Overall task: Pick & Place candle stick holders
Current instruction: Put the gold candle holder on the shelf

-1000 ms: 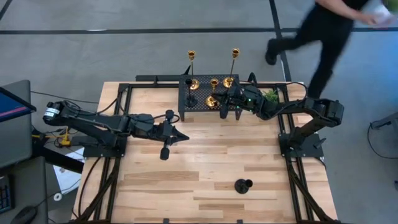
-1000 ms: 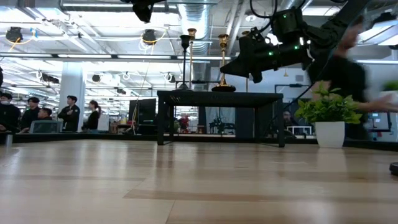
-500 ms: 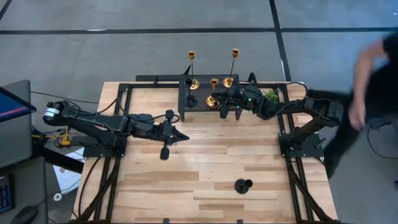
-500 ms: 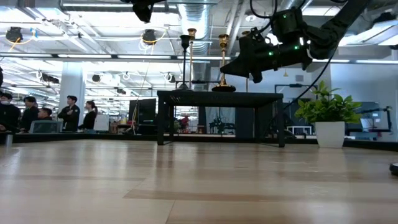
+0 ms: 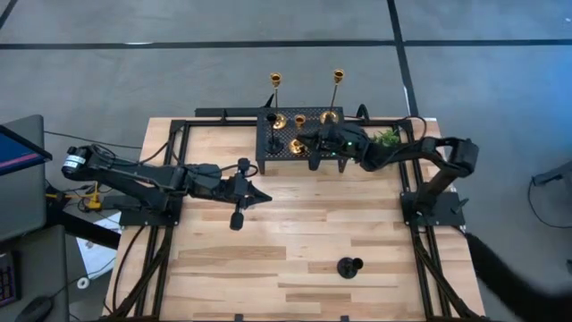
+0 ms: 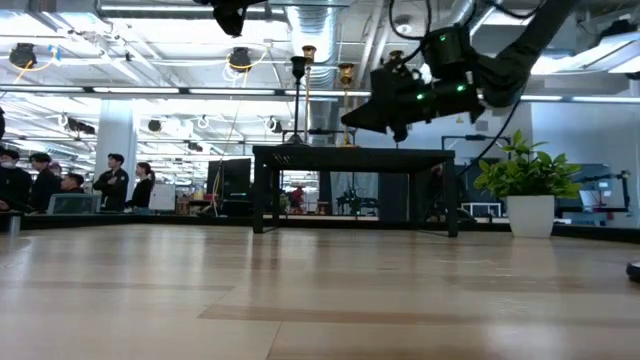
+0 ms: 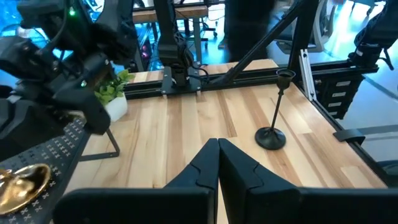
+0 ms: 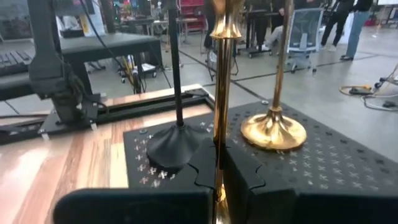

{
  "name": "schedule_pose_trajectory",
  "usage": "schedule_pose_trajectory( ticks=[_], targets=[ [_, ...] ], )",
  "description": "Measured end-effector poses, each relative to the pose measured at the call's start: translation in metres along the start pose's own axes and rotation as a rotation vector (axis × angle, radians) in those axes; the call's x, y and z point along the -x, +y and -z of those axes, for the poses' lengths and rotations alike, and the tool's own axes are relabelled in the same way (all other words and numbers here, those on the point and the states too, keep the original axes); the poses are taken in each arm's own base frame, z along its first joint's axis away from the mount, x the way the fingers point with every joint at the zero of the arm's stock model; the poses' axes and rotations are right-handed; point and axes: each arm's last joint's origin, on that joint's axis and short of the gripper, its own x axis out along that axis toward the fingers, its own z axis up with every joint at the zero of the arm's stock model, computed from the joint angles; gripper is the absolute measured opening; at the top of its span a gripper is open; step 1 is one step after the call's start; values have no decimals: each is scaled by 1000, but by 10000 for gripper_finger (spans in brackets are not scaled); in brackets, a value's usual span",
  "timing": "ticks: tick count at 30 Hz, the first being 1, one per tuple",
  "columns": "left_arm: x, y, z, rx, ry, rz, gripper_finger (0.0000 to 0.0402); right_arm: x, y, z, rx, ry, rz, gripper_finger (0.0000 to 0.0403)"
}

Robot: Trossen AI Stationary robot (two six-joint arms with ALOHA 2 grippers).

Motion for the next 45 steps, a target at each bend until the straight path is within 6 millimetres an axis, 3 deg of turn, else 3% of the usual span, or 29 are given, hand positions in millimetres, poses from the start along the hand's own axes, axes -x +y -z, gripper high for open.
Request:
schedule_pose_trajectory(
  ticks=[6,18,30,34,40,45],
  targets=[
    [-1,-1,12,32,34,3,7,-14,2,0,30,-7,-8,0],
    [-2,-2,14,28,30,2,7,-1,-2,-13,81,64,39,0],
    [-2,-2,14,27,27,2,6,-8,-6,-2,47,85,42,4],
    [-2,-2,14,29,27,2,6,-6,-6,-5,44,86,43,20],
    [-2,-2,14,30,27,2,6,-2,-5,-9,43,98,44,5],
    [-2,-2,14,30,27,2,7,2,-4,-6,40,138,42,46]
  ],
)
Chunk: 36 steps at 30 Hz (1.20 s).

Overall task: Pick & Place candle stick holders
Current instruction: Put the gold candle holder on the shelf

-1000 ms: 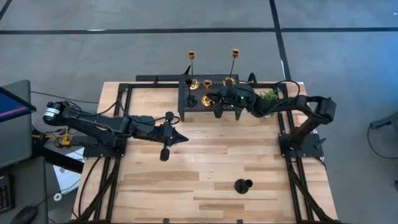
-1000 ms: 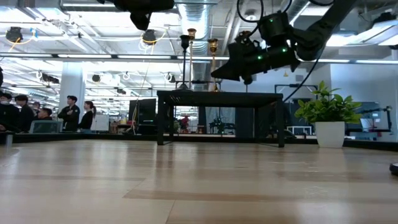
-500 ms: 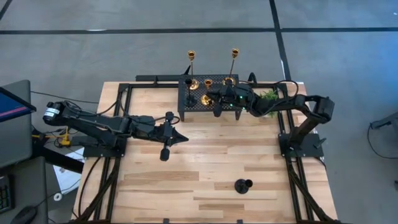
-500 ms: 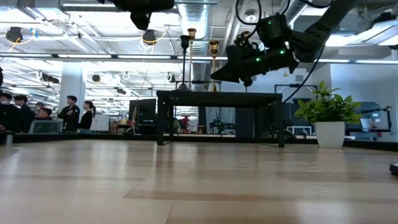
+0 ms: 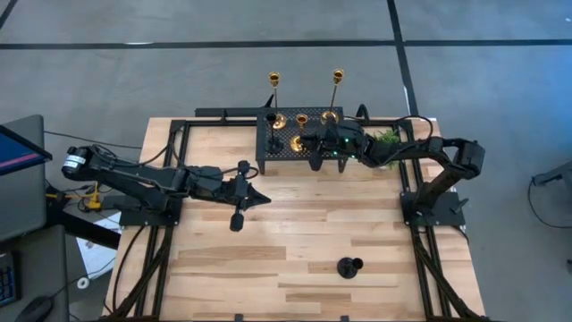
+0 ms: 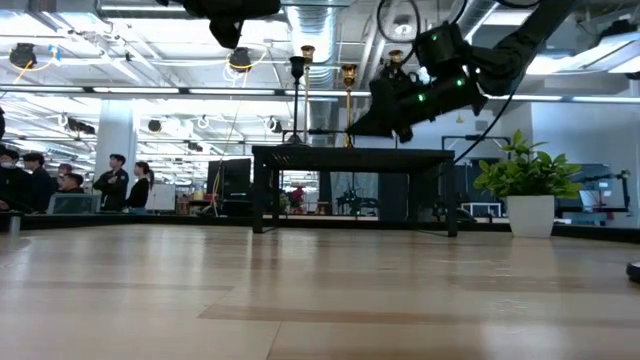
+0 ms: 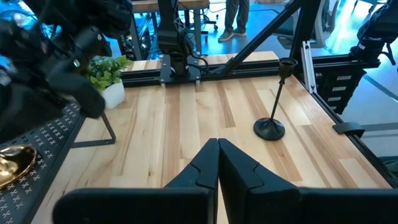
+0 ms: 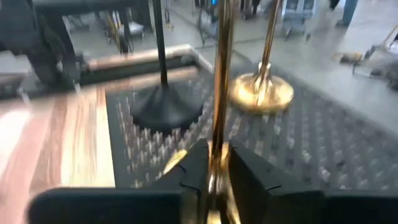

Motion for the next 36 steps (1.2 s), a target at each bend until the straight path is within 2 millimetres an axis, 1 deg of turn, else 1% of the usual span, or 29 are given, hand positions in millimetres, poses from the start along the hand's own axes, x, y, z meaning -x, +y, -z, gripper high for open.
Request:
schedule_pose_trajectory(
  ticks=[2,5,8,12,17,21,25,28,31,32,36],
  targets=[
    [0,0,0,0,0,0,7,1,0,2,0,21,0,65],
    [0,0,0,0,0,0,5,3,-1,-3,1,9,2,84],
    [0,0,0,0,0,0,5,3,-1,-1,1,31,3,98],
    [0,0,0,1,0,0,6,5,0,-4,27,16,1,108],
    [0,0,0,4,0,0,5,17,3,-18,37,-12,-7,107],
    [0,0,0,5,0,0,7,35,9,-34,45,-33,-25,107],
    [0,0,0,4,0,0,6,58,16,-42,92,33,-51,90],
    [0,0,0,4,0,0,5,78,22,-45,126,98,-76,57],
    [0,0,0,3,0,0,6,97,29,-45,157,161,-108,16],
    [0,0,0,3,0,0,6,103,31,-46,161,174,-119,8],
    [-9,-1,6,-3,34,2,7,124,42,-48,169,198,-168,4]
  ],
)
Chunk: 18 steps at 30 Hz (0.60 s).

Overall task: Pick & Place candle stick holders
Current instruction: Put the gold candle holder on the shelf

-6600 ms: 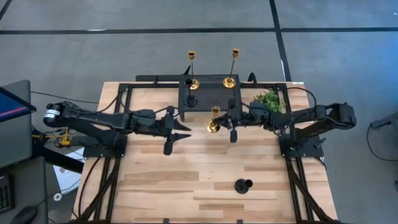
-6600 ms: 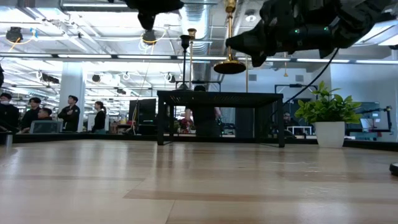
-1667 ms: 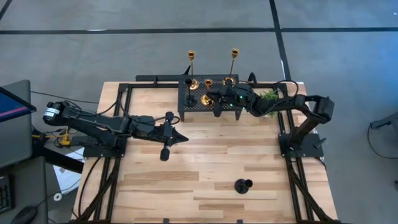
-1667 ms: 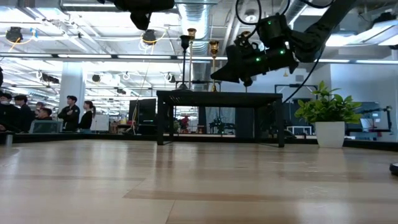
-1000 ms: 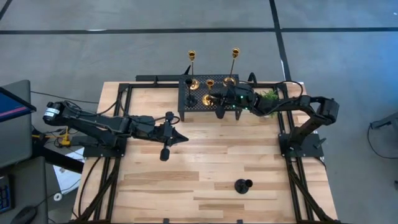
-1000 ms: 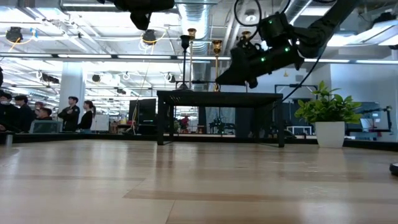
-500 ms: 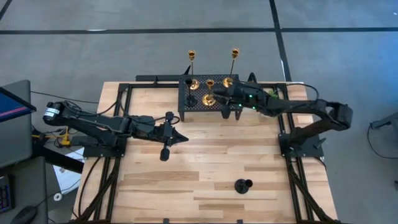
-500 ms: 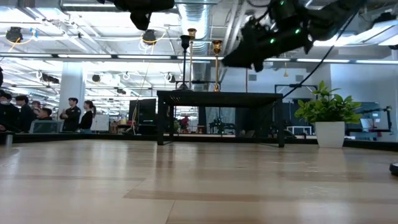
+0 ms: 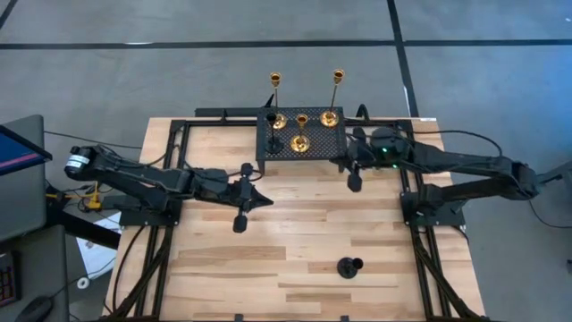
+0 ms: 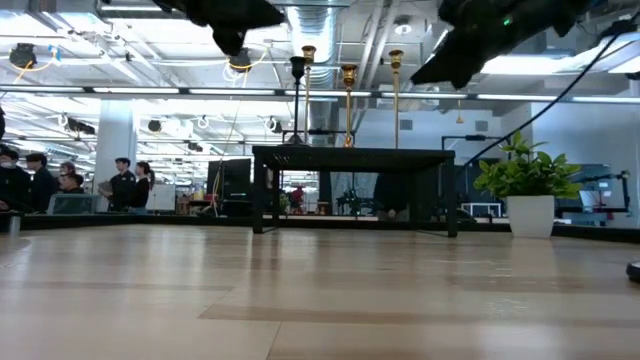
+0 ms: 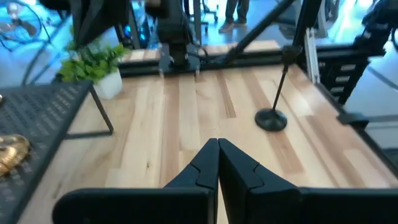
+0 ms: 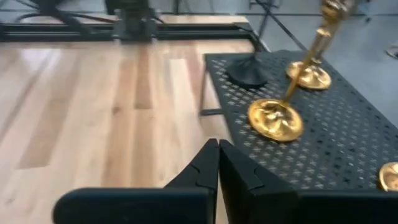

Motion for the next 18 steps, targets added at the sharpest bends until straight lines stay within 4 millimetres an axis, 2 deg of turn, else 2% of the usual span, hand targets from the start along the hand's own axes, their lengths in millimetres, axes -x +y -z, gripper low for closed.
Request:
schedule_pose_trajectory(
  ticks=[9,15,18],
  targets=[
    [-41,3,16,-19,0,-201,4,32,31,-7,74,-97,-71,0],
    [-54,9,16,9,-76,-520,4,41,43,16,40,-90,6,0],
    [-64,9,19,-2,-104,-595,3,42,48,31,20,-103,61,0]
  ],
)
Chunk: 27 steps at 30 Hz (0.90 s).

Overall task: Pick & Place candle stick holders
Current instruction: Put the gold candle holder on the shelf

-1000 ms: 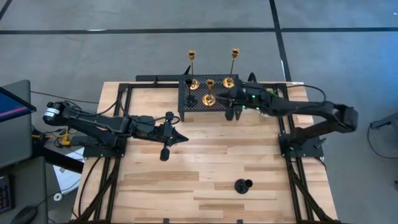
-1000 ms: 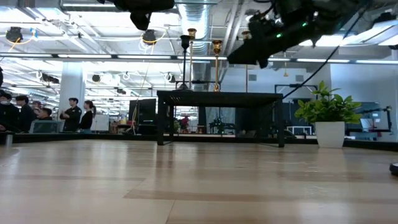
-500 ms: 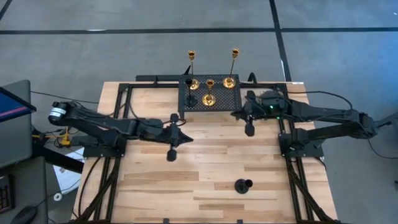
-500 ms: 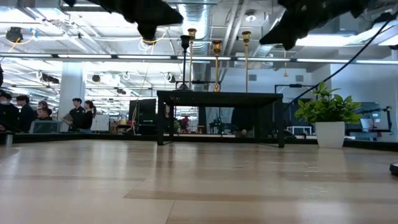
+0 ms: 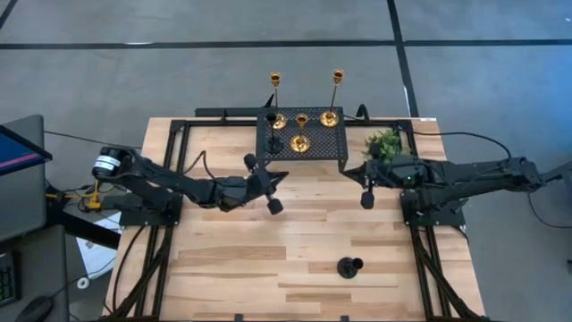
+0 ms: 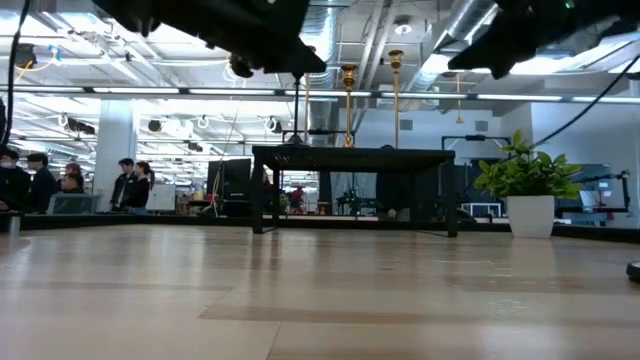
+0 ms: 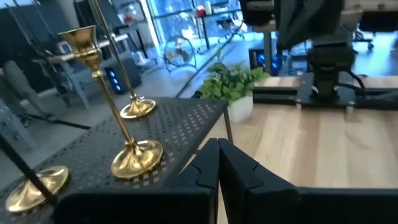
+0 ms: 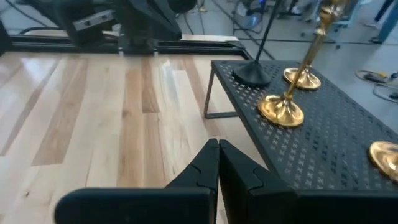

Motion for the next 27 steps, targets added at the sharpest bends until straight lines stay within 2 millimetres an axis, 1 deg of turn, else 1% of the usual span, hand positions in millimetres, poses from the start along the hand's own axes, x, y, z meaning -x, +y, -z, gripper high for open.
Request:
schedule_pose_trajectory(
  ticks=[3,7,10,12,15,17,19,23,25,27],
  targets=[
    [-11,-6,6,-7,-29,-22,3,2,4,13,-9,-32,21,0],
    [-32,-8,9,-15,-23,-62,3,5,8,23,-23,-100,25,0],
    [-51,-5,7,-10,-24,-117,3,9,8,20,-35,-154,24,0],
    [-62,-2,8,-13,-7,-195,3,12,7,19,-37,-172,23,0],
    [-75,2,14,-22,28,-322,3,14,6,18,-32,-183,24,0],
    [-84,4,18,-21,35,-362,3,14,6,18,-14,-181,25,0],
    [-91,3,21,-24,42,-373,3,14,6,18,-12,-181,25,0],
    [-103,2,20,-20,35,-386,3,13,6,18,4,-180,28,0],
    [-107,1,19,-35,38,-393,3,13,6,18,7,-184,27,0],
    [-108,1,19,-65,51,-441,3,14,6,17,12,-185,28,0]
  ],
)
